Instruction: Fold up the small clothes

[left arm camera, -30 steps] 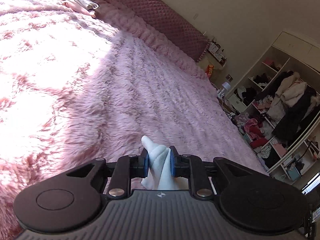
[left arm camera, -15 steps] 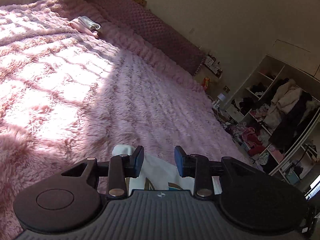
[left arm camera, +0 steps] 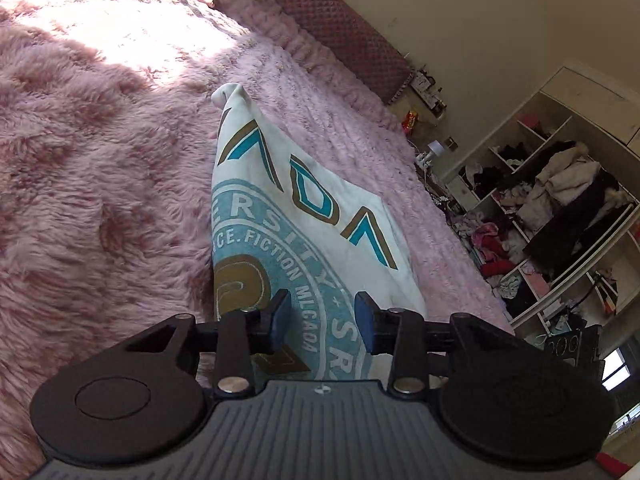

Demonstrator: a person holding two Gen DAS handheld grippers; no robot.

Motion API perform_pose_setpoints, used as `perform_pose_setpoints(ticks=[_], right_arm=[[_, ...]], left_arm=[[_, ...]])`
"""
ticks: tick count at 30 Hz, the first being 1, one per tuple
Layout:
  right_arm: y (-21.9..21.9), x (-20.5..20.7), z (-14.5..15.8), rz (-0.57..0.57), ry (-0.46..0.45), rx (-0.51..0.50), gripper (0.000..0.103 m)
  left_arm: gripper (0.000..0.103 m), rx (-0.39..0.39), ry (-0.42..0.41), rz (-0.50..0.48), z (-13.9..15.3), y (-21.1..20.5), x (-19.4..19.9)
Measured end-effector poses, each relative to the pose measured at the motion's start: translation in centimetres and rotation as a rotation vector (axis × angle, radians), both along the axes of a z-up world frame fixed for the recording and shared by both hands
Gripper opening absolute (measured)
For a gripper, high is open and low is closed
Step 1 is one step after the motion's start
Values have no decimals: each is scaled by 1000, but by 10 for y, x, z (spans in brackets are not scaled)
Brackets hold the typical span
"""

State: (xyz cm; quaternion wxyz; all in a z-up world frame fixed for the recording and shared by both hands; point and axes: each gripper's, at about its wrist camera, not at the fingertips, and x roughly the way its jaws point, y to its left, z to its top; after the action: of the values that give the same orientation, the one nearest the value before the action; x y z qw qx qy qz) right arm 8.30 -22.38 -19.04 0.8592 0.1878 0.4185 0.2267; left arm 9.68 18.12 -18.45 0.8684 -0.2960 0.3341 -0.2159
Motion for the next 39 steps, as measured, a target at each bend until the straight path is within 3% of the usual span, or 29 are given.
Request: perform_pose_setpoints(ticks=[4, 7, 12, 15, 17, 18, 19, 20, 24, 26, 30, 33, 34, 39], right_arm=[[-21, -6, 4, -104, 27, 133, 35], [-27, -20, 18, -148, -19, 119, 44], [-32, -41, 25, -170, -23, 74, 46], [-33, -44, 13, -177, 7, 74, 45], [-31, -43, 6, -177, 25, 68, 38], [-29, -42, 2, -172, 35, 77, 29], [-27, -41, -1, -167, 41, 85, 10], [-25, -41, -2, -177, 40, 71, 6], [-29, -49, 11, -235, -25, 99, 2], [-30, -45, 14, -238, -30, 63, 2], [-31, -32, -13, -232, 40, 34, 2], [-37, -36, -25, -266, 67, 105, 6], [-39, -38, -22, -276, 63, 117, 13], [-36, -32, 19, -262, -91, 122, 19]], left_arm=[[36, -22, -1, 20, -2, 3, 0], [39, -24, -45, 38, 12, 0, -12], [50, -16, -112, 28, 31, -11, -42], [51, -8, -90, 18, 25, -16, -47], [51, -18, -50, 29, 16, -16, -45], [51, -24, -35, 33, 11, -15, -44], [51, -23, -25, 42, 7, -15, -43], [51, -23, -18, 46, 4, -14, -42], [51, -16, -12, 60, -4, -14, -40], [51, -9, -13, 60, -7, -16, -40], [51, 12, -20, 69, -14, -21, -41], [51, 4, -28, 86, -10, -20, -43], [51, 9, -39, 88, -5, -21, -45], [52, 31, -108, 63, 13, -28, -47]])
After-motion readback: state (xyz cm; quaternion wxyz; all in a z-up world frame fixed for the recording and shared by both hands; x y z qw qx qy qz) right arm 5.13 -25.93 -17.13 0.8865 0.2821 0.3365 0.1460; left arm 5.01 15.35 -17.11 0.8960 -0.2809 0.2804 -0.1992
